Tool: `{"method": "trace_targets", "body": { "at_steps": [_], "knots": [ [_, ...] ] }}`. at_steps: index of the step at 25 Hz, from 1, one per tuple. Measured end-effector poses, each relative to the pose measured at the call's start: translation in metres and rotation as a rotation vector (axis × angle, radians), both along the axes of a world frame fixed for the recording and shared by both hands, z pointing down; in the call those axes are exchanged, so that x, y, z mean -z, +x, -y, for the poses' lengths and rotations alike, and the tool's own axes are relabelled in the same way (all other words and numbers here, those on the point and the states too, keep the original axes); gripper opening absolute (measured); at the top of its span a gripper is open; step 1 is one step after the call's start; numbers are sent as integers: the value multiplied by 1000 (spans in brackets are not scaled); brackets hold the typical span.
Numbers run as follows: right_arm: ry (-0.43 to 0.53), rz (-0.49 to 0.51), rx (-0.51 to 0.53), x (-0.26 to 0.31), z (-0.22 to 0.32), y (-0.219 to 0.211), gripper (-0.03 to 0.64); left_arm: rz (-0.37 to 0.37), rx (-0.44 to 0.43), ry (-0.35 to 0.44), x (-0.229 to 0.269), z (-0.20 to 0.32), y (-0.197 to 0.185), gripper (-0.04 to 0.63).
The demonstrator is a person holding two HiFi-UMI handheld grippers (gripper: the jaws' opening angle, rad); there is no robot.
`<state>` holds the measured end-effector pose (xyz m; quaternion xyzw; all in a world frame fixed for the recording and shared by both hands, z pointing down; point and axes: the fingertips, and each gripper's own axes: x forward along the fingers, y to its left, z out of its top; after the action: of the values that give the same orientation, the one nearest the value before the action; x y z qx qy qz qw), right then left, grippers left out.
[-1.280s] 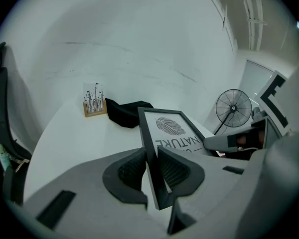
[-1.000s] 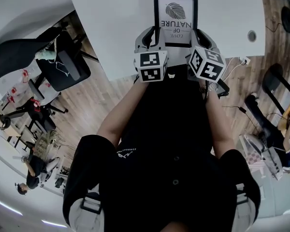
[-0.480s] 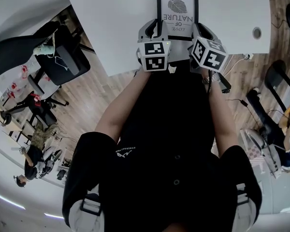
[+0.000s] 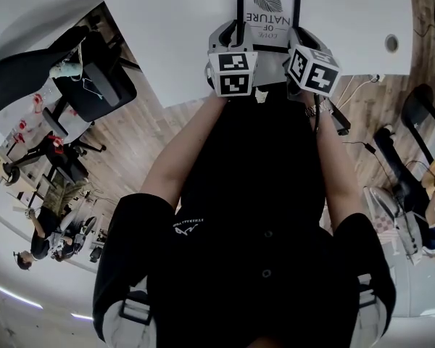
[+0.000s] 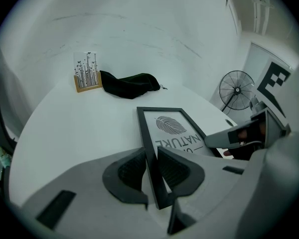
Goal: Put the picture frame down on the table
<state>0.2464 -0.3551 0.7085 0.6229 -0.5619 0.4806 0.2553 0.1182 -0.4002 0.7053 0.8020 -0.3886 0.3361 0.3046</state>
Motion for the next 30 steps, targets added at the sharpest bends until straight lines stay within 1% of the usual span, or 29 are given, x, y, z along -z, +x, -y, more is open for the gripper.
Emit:
{"method": "trace_targets", "body": {
  "at_steps": [7,13,17,19,22,25,26,30],
  "knots": [
    [-24,-21,11,-7,-4,1,67,-8,9,-34,-7,-5,0,77],
    [-33,-35,14,-10,-5,3,67,-4,10,-37,-9,-6,2,78],
    [-39,-38,25,-11,-6,1,70,-22,4,-54,-11,-6,1,78],
    [-37,-33,25,-10,-8,2,84,-35,-6,-62,-11,-8,4,78],
    [-24,-28,25,-4,-11,5,103,-43,-15,-53,-5,-11,7,78],
    [-14,-27,21,-1,-9,-1,101,-36,-9,-34,-1,-9,1,81],
    [-7,-25,20,-1,-7,-2,95,-31,2,-23,1,-8,-2,81],
    [29,-41,14,6,-4,0,16,-29,42,7,8,-5,-8,70]
  ]
}}
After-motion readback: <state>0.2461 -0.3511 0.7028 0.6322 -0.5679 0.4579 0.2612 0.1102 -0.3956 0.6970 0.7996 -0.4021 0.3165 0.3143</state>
